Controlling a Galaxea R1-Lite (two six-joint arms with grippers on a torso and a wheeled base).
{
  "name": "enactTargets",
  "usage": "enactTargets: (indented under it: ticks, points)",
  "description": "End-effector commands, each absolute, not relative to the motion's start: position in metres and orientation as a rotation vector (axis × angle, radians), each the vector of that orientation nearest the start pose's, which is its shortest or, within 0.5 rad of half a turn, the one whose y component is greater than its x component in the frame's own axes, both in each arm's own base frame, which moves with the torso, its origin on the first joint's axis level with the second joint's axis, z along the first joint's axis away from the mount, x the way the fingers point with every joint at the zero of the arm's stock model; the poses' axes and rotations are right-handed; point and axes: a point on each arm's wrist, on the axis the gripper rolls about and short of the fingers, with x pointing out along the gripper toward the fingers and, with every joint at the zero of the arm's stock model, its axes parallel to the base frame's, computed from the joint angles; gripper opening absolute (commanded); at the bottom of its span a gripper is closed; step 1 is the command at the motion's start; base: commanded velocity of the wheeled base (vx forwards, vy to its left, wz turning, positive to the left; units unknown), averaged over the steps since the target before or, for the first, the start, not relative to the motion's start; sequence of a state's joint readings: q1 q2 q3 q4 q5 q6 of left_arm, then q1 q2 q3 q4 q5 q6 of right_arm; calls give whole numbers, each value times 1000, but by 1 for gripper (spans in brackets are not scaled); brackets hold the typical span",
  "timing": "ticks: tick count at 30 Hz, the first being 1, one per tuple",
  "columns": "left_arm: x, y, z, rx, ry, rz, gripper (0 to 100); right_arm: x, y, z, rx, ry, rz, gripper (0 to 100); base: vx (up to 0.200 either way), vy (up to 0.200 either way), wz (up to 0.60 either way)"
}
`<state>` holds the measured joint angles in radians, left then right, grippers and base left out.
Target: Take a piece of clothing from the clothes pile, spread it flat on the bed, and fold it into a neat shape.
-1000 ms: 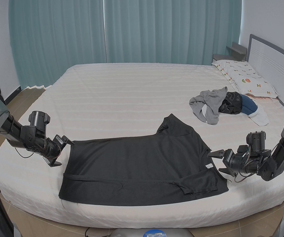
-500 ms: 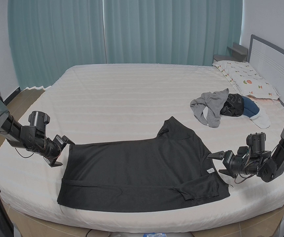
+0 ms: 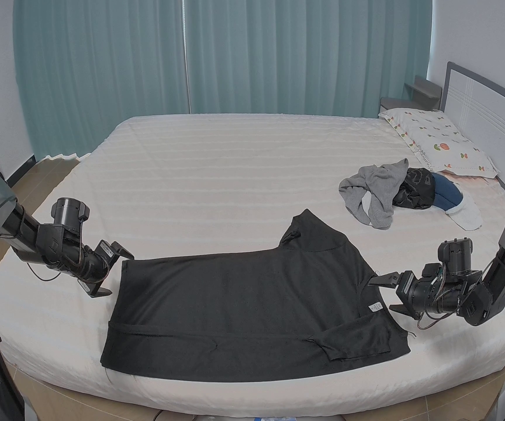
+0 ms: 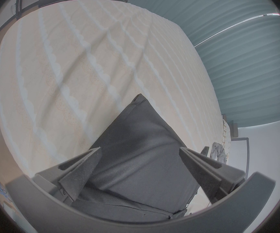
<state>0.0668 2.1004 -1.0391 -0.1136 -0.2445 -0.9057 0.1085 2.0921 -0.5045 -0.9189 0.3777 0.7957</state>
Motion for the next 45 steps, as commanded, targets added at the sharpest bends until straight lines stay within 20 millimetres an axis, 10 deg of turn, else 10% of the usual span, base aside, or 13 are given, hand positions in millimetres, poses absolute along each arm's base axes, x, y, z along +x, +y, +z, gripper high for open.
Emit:
enactTargets:
  ticks: [1, 16, 26, 45]
  points:
    - [359, 18, 64, -978, 953, 272, 100, 297, 41, 21, 836, 830, 179, 100, 0, 0, 0]
    - [286, -36, 69, -793, 1164, 152, 100, 290, 47, 20, 828, 852, 192, 100, 0, 0, 0]
    - [297, -43, 30, -756, 1266, 202, 100, 292, 47, 19, 828, 851, 194, 100, 0, 0, 0]
    - [339, -2, 40, -897, 1116, 298, 100, 294, 47, 19, 829, 849, 193, 100, 0, 0, 0]
